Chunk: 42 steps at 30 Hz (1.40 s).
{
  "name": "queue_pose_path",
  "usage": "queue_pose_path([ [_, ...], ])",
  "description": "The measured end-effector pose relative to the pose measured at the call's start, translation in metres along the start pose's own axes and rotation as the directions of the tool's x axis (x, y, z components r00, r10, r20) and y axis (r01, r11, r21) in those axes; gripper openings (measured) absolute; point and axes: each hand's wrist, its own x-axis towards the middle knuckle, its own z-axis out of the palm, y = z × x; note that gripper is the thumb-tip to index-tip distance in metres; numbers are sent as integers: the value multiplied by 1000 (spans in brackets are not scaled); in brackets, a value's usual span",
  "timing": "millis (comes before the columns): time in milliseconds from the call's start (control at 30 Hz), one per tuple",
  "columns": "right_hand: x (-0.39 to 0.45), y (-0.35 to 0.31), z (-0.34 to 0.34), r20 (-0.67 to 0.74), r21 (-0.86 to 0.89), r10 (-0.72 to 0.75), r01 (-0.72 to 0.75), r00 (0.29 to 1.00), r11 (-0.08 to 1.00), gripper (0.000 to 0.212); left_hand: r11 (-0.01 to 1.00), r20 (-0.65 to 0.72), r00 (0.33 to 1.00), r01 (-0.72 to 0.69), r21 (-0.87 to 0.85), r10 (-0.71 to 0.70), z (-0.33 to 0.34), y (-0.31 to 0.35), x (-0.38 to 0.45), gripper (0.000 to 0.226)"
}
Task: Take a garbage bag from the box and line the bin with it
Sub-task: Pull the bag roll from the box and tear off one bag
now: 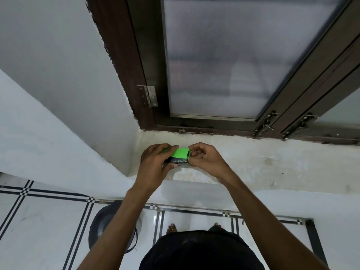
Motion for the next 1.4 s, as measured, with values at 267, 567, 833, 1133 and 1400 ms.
queue_pose_path([
  [267, -12, 12, -40, -235, -160, -77, 40, 969, 986, 39, 992, -52, 998, -21, 123, 27, 0, 35, 16, 61],
  [567, -30, 8, -57, -100, 201, -40, 59, 994, 978, 23, 839, 5, 963, -236, 490, 269, -21, 89, 46, 70],
  [833, -37, 23, -70, -21, 612, -8, 20, 1000, 791, 15, 824, 57, 957, -275, 495, 285, -20, 113, 67, 70],
  [1133, -37, 20, -82, -134, 453, -36, 94, 990, 887, 15, 907, 47, 978, -205, 369, 201, -2, 113, 61, 68],
  [1400, -29, 12, -82, -70, 279, -90, 106, 993, 954, 18, 950, 52, 988, -155, 270, 146, 1, 103, 60, 70],
])
